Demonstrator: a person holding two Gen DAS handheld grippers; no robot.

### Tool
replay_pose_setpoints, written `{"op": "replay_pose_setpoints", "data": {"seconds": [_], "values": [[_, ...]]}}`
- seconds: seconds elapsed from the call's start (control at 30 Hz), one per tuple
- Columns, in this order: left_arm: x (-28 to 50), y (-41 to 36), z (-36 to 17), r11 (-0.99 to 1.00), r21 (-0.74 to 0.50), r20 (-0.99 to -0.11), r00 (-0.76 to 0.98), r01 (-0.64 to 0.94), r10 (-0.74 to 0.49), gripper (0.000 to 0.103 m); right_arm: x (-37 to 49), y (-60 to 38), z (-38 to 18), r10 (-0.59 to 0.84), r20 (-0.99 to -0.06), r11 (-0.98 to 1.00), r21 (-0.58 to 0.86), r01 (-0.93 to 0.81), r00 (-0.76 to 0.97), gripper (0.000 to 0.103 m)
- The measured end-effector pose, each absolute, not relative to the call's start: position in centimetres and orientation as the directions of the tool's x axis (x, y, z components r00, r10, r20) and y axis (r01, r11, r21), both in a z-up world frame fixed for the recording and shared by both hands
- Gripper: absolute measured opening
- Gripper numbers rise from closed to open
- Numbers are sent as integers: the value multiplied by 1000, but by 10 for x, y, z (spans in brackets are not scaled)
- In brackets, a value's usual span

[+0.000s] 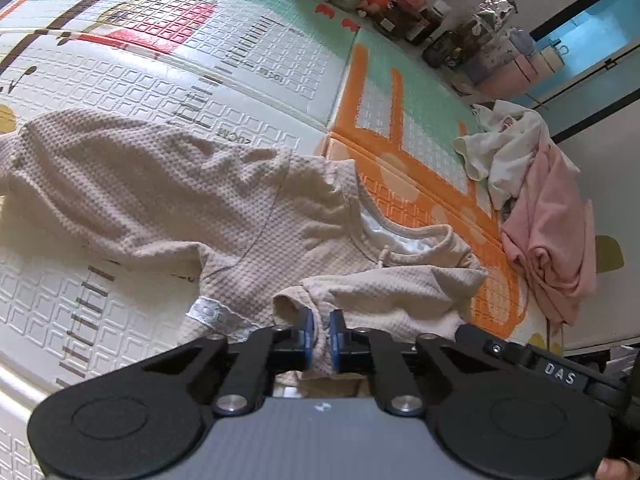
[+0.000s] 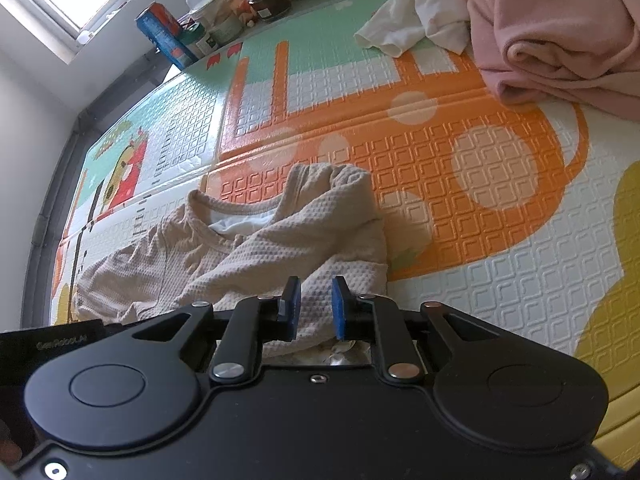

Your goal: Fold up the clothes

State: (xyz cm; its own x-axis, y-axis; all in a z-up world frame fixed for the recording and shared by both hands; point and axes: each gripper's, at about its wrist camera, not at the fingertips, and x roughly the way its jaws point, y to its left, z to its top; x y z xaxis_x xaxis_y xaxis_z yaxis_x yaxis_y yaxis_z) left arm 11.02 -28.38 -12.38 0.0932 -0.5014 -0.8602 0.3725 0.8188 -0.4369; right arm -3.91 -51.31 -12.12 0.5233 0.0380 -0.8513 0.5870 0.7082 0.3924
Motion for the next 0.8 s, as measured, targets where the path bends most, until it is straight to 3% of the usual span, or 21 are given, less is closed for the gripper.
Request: {"op": "replay_pose_setpoints", "data": {"seconds": [0.27,0.5,0.73,0.8], "values": [[115,-284,-131,844,-384,-886,109,374,-451,4,-38,-512,-130,51,-862,705,389,592,505,13],[113,-288,-131,819,-434,-866,76,376,-494,6,-39,-512,-135,54,-867,699,387,601,496,13],[118,-278,-129,824,-482,-852,58,298,-520,29,-39,-515,-130,49,-865,698,388,602,500,13],[119,-276,-127,822,-492,-848,56,286,-527,30,-40,-515,-131,50,-864,696,389,603,500,13]]}}
